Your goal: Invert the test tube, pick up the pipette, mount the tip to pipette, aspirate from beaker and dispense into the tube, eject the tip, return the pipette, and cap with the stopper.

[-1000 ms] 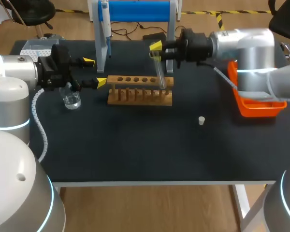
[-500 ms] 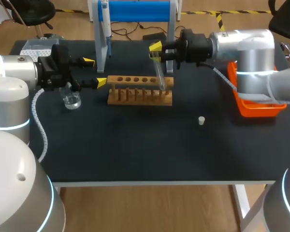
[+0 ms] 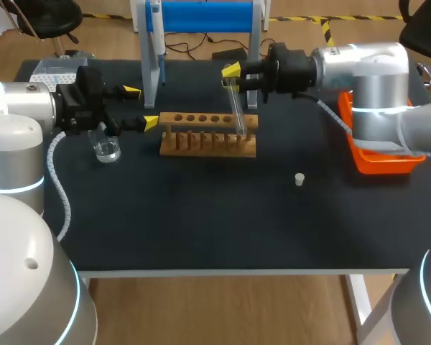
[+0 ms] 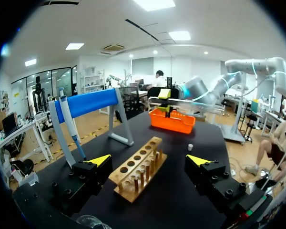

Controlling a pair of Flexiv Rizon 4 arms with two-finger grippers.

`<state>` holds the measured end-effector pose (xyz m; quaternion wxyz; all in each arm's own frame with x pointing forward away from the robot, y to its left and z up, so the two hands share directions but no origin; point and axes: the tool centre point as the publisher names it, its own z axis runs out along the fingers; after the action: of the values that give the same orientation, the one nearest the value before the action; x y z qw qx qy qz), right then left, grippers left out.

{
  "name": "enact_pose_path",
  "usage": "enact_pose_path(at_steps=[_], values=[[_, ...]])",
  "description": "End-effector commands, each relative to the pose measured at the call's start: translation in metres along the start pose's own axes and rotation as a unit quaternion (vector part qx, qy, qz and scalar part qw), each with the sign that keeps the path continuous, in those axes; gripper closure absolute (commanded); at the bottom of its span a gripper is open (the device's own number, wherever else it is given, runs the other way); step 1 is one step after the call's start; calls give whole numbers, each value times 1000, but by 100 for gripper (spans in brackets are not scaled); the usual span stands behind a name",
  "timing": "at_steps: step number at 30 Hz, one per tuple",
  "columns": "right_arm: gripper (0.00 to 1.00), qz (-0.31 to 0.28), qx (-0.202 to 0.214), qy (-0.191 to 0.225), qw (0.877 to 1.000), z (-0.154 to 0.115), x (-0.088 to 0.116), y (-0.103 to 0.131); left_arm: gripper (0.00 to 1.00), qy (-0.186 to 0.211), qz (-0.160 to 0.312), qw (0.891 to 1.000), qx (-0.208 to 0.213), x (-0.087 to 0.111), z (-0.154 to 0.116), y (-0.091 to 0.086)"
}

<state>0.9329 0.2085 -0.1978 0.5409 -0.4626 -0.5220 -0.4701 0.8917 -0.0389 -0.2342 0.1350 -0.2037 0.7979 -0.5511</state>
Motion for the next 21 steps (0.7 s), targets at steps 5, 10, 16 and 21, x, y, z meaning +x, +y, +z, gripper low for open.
enact_pose_path(at_steps=[5,10,16,21], values=[[100,0,0,-1,1000,0,1,0,0,29,204,948,241,38,5,-12],[100,0,0,-1,1000,0,1,0,0,48,295,909,291,53,6,-23],[100,0,0,-1,1000,0,1,0,0,79,426,838,331,71,1,-50],[100,0,0,-1,1000,0,1,0,0,78,428,843,315,72,3,-55]])
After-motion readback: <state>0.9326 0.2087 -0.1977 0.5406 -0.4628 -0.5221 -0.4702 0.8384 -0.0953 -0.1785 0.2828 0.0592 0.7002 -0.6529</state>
